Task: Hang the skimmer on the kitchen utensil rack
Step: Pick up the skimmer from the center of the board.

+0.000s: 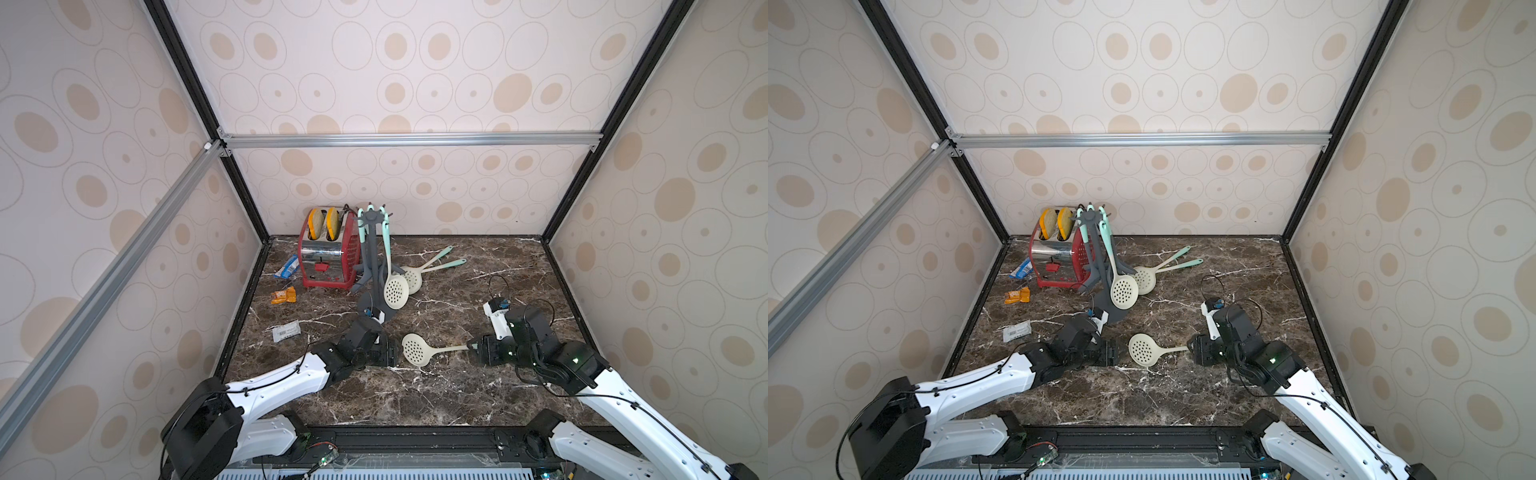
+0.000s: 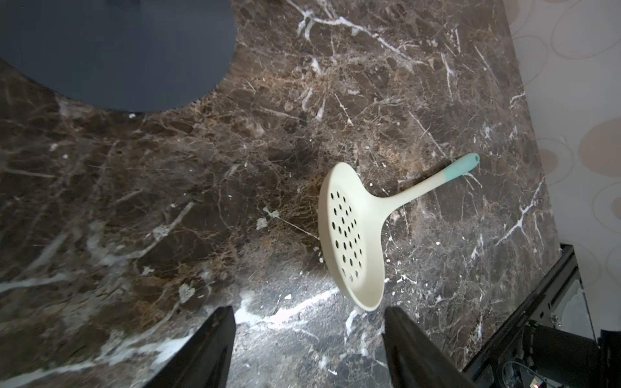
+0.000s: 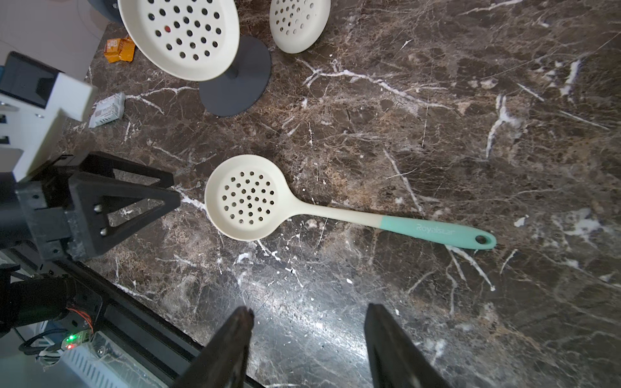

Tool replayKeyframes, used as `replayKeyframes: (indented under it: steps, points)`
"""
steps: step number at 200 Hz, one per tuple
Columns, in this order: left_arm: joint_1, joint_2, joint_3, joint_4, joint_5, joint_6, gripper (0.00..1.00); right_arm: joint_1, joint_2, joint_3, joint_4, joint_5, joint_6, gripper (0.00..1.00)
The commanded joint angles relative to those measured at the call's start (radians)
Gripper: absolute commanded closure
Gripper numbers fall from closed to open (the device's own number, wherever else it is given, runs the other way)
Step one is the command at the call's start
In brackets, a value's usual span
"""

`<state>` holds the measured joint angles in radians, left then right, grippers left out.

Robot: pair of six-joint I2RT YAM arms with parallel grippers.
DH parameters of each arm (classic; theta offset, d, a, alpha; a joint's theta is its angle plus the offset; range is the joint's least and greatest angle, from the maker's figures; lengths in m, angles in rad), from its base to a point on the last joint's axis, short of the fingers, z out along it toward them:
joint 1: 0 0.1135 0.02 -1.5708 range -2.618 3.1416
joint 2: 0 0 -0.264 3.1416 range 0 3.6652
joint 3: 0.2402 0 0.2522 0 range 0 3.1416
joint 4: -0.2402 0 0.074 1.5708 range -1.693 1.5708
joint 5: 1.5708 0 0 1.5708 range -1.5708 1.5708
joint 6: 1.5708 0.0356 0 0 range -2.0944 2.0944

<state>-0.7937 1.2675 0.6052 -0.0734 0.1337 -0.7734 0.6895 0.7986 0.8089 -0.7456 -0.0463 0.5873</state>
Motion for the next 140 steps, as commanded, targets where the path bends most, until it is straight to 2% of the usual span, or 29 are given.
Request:
replayKeyframes:
  steps: [1,34,74,90,116,140]
  points:
    - [-0.011,0.071,0.069,0.066,0.026,-0.011,0.33,-0.004,-0.022,0.013,-0.037,0.015,0.009,0.42]
    - [-0.016,0.191,0.113,0.110,0.075,-0.019,0.45,-0.004,-0.047,0.021,-0.069,0.044,0.013,0.42]
    - [-0.018,0.270,0.133,0.139,0.099,-0.028,0.59,-0.003,-0.076,0.035,-0.123,0.086,0.009,0.42]
    - [-0.019,0.293,0.138,0.151,0.120,-0.034,0.68,-0.003,-0.088,0.035,-0.135,0.099,0.010,0.42]
    - [-0.019,0.286,0.133,0.150,0.126,-0.041,0.87,-0.004,-0.106,0.044,-0.172,0.156,0.019,0.42]
    - [-0.019,0.210,0.112,0.097,0.095,-0.052,1.00,-0.004,-0.129,0.057,-0.221,0.255,0.052,0.39]
